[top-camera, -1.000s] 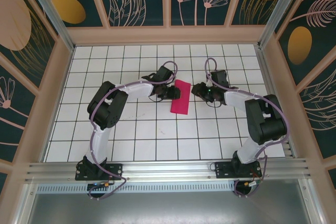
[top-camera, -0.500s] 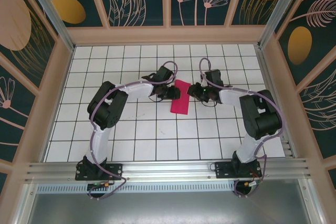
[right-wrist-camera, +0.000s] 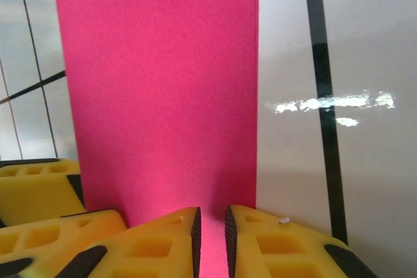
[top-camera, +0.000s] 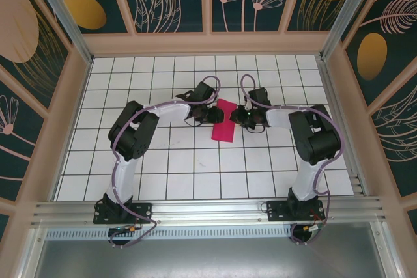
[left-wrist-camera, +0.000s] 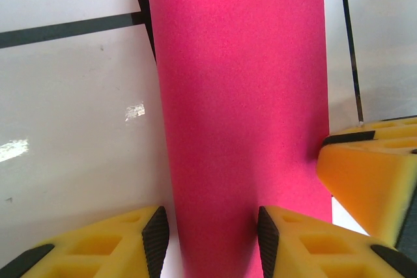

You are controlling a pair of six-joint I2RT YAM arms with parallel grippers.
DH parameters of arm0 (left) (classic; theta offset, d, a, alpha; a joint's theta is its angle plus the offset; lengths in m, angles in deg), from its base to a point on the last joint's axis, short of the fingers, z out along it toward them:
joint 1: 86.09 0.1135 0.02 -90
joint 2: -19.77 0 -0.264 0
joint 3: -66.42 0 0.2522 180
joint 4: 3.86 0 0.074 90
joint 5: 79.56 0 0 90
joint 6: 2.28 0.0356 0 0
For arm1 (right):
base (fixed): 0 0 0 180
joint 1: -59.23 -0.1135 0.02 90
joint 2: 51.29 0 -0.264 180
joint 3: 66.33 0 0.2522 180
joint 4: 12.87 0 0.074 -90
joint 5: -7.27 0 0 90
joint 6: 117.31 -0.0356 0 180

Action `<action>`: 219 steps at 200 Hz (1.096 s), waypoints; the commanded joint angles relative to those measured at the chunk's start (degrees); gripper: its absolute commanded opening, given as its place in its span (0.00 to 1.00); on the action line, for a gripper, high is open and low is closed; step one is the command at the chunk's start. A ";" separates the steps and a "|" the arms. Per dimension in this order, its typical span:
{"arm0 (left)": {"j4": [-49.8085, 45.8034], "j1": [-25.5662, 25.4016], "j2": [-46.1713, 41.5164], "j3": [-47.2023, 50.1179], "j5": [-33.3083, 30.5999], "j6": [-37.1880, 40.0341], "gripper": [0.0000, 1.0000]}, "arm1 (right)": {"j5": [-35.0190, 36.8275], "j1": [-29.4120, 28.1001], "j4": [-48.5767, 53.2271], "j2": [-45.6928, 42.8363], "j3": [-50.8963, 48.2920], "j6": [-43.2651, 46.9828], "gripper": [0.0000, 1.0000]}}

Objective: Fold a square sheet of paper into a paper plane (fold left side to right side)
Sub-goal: Hold the square sheet of paper at the center of the table, then first fold the square sheet of paper in half at the center of the table.

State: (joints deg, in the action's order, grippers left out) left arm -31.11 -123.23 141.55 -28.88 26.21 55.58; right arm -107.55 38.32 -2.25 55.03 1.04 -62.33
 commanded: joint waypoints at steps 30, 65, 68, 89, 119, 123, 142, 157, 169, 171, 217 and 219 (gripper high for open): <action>-2.41 -0.31 0.94 2.08 -2.23 0.23 0.46 | 4.29 -0.64 7.72 3.01 2.16 2.58 0.21; -3.23 0.38 -3.14 1.83 -3.38 0.50 0.53 | 6.25 -0.67 10.21 3.98 2.34 3.35 0.21; -3.33 0.51 -3.58 1.89 -3.55 0.50 0.53 | 6.27 -0.65 10.29 4.07 2.28 3.38 0.21; -3.64 1.90 -7.15 2.79 -3.79 0.42 0.58 | 6.88 -0.63 10.86 4.43 2.27 3.68 0.21; -2.74 2.82 -10.95 3.88 -2.08 0.49 0.59 | 6.84 -0.67 10.80 4.63 2.17 3.71 0.21; -1.85 2.86 -11.22 4.21 -0.51 0.49 0.57 | 6.84 -0.67 10.78 4.60 2.13 3.74 0.21; 4.96 2.70 -11.43 6.34 9.50 -1.45 0.46 | 7.03 -0.68 11.00 4.64 2.11 4.00 0.21; 8.26 2.30 -10.44 6.89 13.78 -2.86 0.42 | 7.19 -0.65 11.12 4.46 2.08 4.06 0.21; 8.46 1.83 -9.00 6.17 14.66 -2.80 0.40 | 7.11 -0.70 10.99 4.47 2.06 3.98 0.21; 8.46 1.77 -8.72 6.03 14.73 -2.87 0.40 | 7.08 -0.64 10.99 4.45 2.04 3.93 0.21; 10.23 1.62 -4.52 5.64 16.38 -4.26 0.37 | 7.15 -0.83 10.71 4.60 1.94 3.83 0.21; 10.24 1.59 -4.42 5.72 16.37 -4.25 0.37 | 7.15 -0.90 10.77 4.64 1.97 3.83 0.21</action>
State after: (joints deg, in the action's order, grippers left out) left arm -23.03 -121.79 134.90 -23.18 40.00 52.50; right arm -105.27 37.73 2.65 56.17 4.08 -59.51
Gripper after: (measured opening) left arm 0.375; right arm 0.212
